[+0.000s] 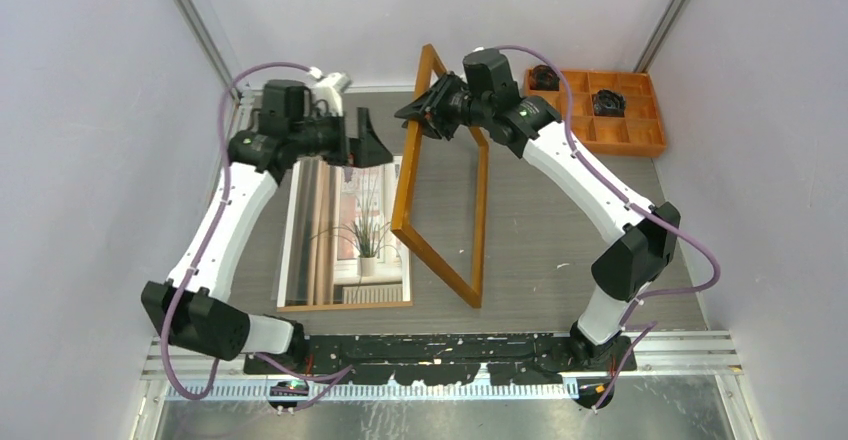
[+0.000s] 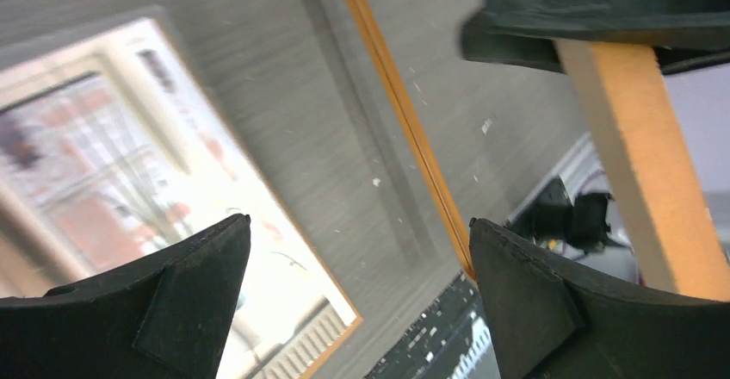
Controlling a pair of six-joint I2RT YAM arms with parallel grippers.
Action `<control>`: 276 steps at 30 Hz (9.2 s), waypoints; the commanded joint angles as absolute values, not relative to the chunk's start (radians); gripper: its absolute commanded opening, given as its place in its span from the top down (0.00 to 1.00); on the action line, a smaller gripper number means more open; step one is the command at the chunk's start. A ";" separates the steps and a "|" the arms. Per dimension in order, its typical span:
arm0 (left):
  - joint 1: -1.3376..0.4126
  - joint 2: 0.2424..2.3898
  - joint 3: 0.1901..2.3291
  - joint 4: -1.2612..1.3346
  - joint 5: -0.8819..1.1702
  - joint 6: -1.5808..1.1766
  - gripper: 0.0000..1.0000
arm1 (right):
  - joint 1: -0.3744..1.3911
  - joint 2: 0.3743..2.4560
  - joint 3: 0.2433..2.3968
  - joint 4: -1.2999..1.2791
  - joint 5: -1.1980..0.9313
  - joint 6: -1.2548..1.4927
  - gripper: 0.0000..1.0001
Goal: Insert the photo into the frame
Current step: Turn over the photo frame at the center of the board, then move the photo frame to the center of the board, then move the photo frame item to the center of the board.
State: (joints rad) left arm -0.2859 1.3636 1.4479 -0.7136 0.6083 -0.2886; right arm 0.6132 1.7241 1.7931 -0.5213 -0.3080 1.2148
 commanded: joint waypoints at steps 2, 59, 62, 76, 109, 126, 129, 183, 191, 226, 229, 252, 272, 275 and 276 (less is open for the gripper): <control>-0.097 1.273 1.473 -0.805 0.652 -0.210 0.00 | 0.638 1.726 1.817 -0.320 -0.344 1.368 0.94; -0.331 1.666 1.106 -0.484 0.014 0.123 0.06 | 0.334 1.458 1.171 -0.492 -0.496 0.835 0.83; -0.331 1.655 1.107 -0.494 0.014 0.129 0.06 | 0.335 1.452 1.186 -0.562 -0.424 0.769 0.85; -0.268 1.540 1.259 -0.638 0.183 0.144 0.00 | 0.335 1.222 0.977 -0.550 0.025 0.565 0.98; -0.239 1.616 1.126 -0.522 0.066 0.261 0.00 | 0.341 1.372 1.100 -0.703 0.260 0.266 0.97; -0.207 1.604 1.119 -0.522 0.058 0.265 0.00 | 0.408 1.520 1.115 -0.622 0.363 0.327 0.95; -0.196 1.601 1.116 -0.523 0.058 0.269 0.00 | 0.407 1.570 1.132 -0.623 0.392 0.338 0.87; 0.388 1.571 1.122 -0.640 0.190 0.434 0.02 | 0.945 2.238 1.888 -0.571 0.185 0.709 0.00; 0.397 1.577 1.123 -0.627 0.191 0.430 0.02 | 0.948 2.187 1.841 -0.551 0.211 0.720 0.12; 0.477 1.646 1.151 -0.547 0.132 0.449 0.06 | 0.887 2.228 1.750 -0.471 0.100 0.858 0.27; 0.478 1.672 1.145 -0.511 0.104 0.437 0.08 | 0.897 2.251 1.769 -0.459 0.061 0.885 0.25; 0.418 1.772 1.095 -0.365 -0.015 0.397 0.15 | 0.812 2.268 1.812 -0.425 -0.004 0.997 0.15; 0.331 1.766 1.009 -0.260 -0.073 0.410 0.16 | 0.733 2.532 2.149 -0.461 0.040 0.971 0.14; 0.315 1.763 0.998 -0.248 -0.075 0.414 0.16 | 0.732 2.549 2.164 -0.445 0.030 0.974 0.14; 0.310 1.763 0.994 -0.243 -0.075 0.415 0.16 | 0.732 2.555 2.167 -0.440 0.028 0.977 0.14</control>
State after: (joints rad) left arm 0.3336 1.7481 1.0454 -0.2314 -0.0780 0.4049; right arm 0.7364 2.5004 2.1445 -0.4335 0.0288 0.9684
